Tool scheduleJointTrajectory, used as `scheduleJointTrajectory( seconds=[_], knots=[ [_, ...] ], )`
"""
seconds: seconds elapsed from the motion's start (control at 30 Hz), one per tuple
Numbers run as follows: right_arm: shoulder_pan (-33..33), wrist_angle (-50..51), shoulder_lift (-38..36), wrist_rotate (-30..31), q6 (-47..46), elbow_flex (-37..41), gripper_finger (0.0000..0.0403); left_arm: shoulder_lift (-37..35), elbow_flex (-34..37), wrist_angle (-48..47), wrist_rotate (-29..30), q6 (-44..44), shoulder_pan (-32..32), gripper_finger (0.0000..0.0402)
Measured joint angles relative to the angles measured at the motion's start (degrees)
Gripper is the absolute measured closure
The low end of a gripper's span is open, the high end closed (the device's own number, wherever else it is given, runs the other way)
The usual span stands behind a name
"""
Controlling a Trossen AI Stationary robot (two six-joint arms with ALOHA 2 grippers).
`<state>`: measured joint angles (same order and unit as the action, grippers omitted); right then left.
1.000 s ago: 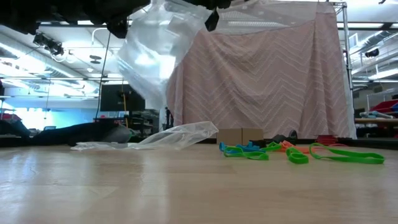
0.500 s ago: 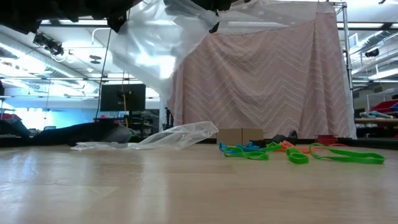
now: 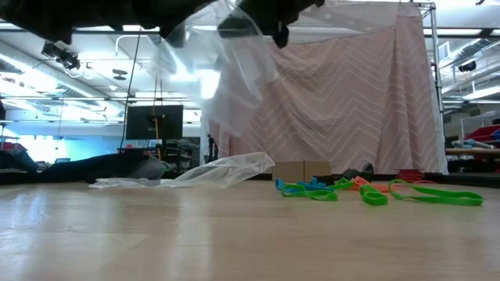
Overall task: Sort rubber bands
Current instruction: Open the transparent zip bag
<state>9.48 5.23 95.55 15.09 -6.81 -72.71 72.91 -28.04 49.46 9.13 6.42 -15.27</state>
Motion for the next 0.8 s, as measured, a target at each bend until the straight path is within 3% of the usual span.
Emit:
scheduleJointTrajectory(
  seconds=[0.17, 0.37, 0.57, 0.8],
  knots=[
    [1.2, -1.3, 0.0, 6.9, 2.8, 0.0, 0.0403, 0.7, -0.7, -3.1, 0.7, -1.1, 0.0, 0.0398],
    [2.0, -2.6, 0.0, 9.3, 2.9, 0.0, 0.0403, 0.7, -0.7, -2.9, 5.3, -0.9, -0.2, 0.0392],
    [1.0, -3.2, 0.0, 6.3, 1.2, 0.0, 0.0403, 0.7, -0.7, -0.9, 9.4, 0.9, -0.1, 0.0390],
    [1.2, -1.0, 0.0, 5.1, -0.7, 0.0, 0.0403, 0.7, -0.7, -1.2, 9.7, 5.2, -0.1, 0.0390]
  ],
)
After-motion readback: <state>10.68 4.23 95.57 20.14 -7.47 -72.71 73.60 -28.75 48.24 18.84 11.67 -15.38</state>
